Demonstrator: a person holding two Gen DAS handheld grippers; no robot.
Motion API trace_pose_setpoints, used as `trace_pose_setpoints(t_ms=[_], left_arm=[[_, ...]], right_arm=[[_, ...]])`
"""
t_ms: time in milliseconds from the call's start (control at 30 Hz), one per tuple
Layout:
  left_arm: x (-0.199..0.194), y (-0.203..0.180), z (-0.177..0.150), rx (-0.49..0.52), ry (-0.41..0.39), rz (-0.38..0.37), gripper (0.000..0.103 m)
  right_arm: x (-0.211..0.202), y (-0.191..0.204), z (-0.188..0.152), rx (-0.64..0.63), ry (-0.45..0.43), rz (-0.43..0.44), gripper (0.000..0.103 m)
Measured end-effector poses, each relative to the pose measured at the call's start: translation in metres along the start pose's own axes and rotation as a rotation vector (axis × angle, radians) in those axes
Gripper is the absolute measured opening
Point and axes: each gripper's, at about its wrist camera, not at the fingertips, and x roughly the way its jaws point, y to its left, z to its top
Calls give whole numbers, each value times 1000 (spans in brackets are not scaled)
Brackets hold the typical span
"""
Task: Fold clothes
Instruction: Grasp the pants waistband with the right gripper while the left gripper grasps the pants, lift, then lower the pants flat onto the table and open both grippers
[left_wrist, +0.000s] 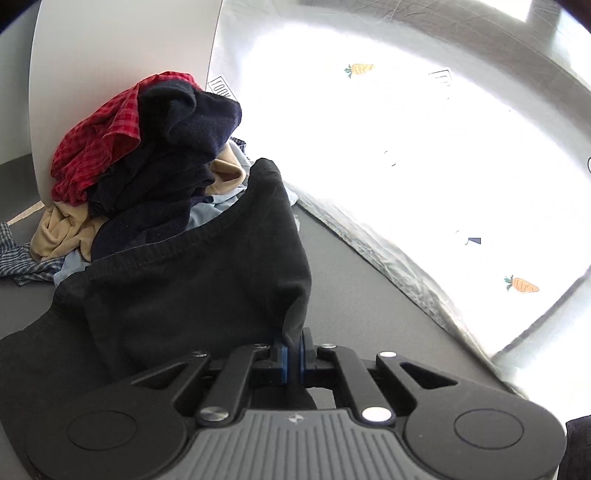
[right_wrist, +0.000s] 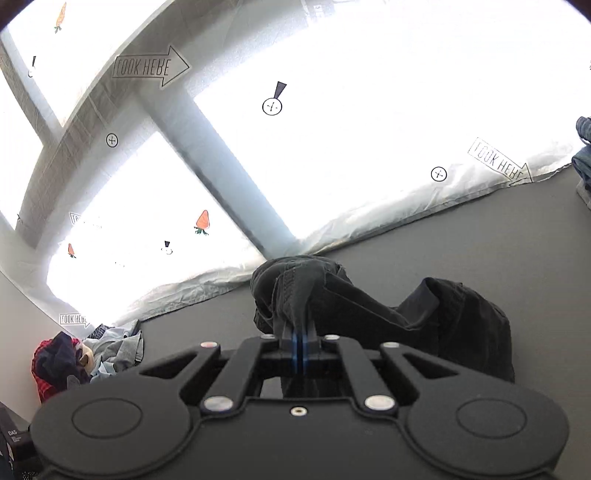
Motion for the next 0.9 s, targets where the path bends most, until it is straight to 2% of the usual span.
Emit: trace_pose_setpoints(t_ms=[100,200,300,433,500,567,633,733,767,833,900], left_arm=[[1,-52,41,7,-89,-123,5],[-9,-117,85,49,-215,-256,4],[-30,-170,128,44,-322,-384,4],[-79,-205,167,5,-476,-502,4],[-110,-202,174,-24,-556,-540,4],[-139,-186,170,-65,-610,-558,4],[-164,-158,154,-98,-625,-550,4],[-184,-109,117,-118,-577,-504,5],[-186,-90,100,-110,-537,-471,5],[-186,-60,64,-81,-437,-379,5],[-170,-23,13,-45,-270,-228,5]], right_arm=[[5,-3,56,49,-156,42,3],[9,-4,109,93,-302,88,3],[2,9,151,75,-430,126,3],[-44,25,197,49,-616,170,3],[-83,28,210,33,-712,185,3],[-117,22,198,7,-781,179,3],[-150,12,174,-17,-825,148,3],[-188,-18,119,30,-791,80,3],[-200,-29,101,49,-776,57,3],[-211,-56,51,122,-693,-8,3],[-214,-88,-4,227,-578,-82,3]])
